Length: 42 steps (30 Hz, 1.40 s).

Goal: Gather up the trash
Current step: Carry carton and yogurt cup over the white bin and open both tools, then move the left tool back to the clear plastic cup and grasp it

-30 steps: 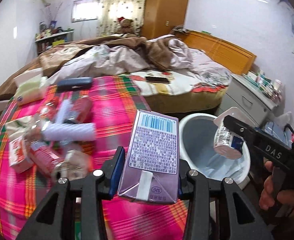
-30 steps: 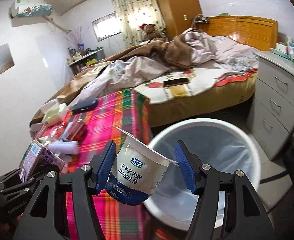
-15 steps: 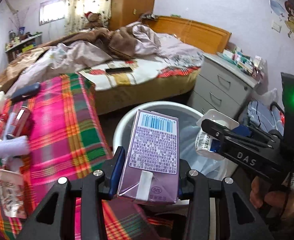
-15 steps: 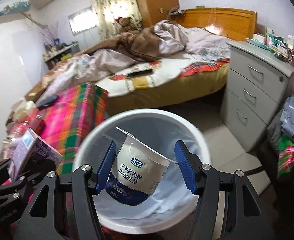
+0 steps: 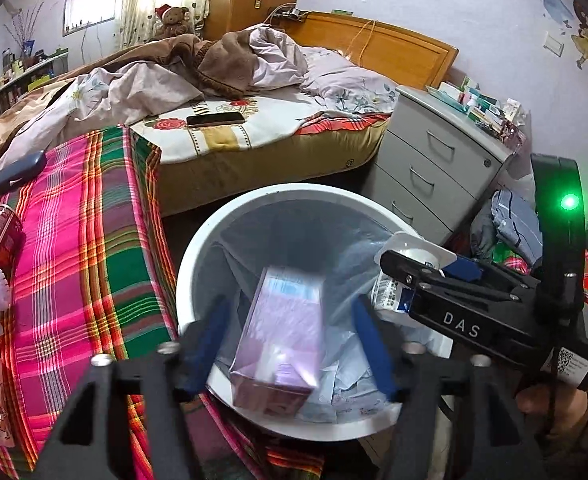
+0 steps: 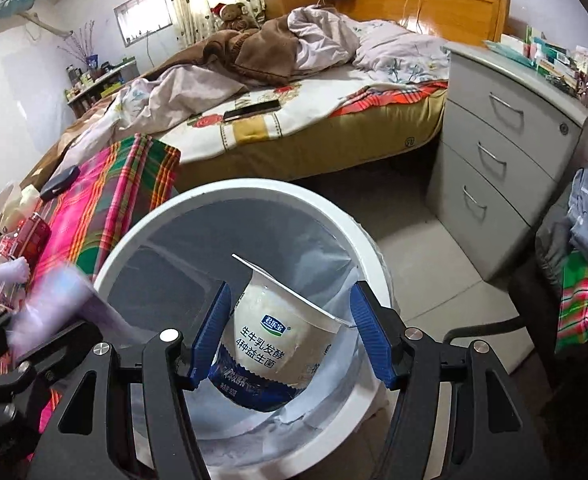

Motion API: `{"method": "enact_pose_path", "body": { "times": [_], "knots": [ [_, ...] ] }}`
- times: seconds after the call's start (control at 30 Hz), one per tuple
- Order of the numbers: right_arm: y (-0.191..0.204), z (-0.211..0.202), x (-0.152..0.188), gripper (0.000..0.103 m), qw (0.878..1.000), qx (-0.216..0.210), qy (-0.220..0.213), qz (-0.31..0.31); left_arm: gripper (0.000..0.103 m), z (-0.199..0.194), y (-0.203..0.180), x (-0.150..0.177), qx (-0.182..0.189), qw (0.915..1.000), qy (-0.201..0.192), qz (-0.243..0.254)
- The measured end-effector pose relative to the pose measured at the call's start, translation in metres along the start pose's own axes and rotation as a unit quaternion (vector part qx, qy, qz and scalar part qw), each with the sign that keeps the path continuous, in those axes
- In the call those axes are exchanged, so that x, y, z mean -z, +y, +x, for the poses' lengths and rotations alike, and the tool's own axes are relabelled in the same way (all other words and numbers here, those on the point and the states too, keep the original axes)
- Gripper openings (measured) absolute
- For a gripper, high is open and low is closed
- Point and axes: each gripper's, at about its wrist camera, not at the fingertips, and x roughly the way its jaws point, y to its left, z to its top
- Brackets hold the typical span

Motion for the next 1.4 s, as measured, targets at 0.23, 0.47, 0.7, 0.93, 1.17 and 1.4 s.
{"method": "enact_pose_path", "body": {
  "times": [0.23,0.47,0.7,0.93,1.17,1.4],
  "knots": [
    [-0.003,0.001,0.003,0.065,1.000,-0.014,0.003,0.009,0.068,-0.005,0.001,0.002,-0.006,1.0000,-0.004,-0.003],
    [0.003,-0.008,0.004,0.066,1.000,-0.017,-0.011,0.010,0.068,-0.022,0.008,0.007,-0.019,0.9996,-0.020,-0.005],
    [0.020,-0.028,0.009,0.066,0.999,-0.026,-0.041,0.006,0.068,-0.049,0.022,0.018,-0.040,0.9983,-0.041,-0.009],
    [0.039,-0.044,0.015,0.066,0.997,-0.036,-0.064,-0.004,0.068,-0.078,0.039,0.034,-0.061,0.9958,-0.063,-0.024],
    [0.062,-0.051,0.024,0.066,0.996,-0.054,-0.075,-0.014,0.068,-0.102,0.062,0.055,-0.093,0.9921,-0.077,-0.035],
    [0.091,-0.057,0.039,0.066,0.992,-0.088,-0.090,-0.034,0.069,-0.129,0.092,0.084,-0.123,0.9864,-0.091,-0.061]
  ]
}}
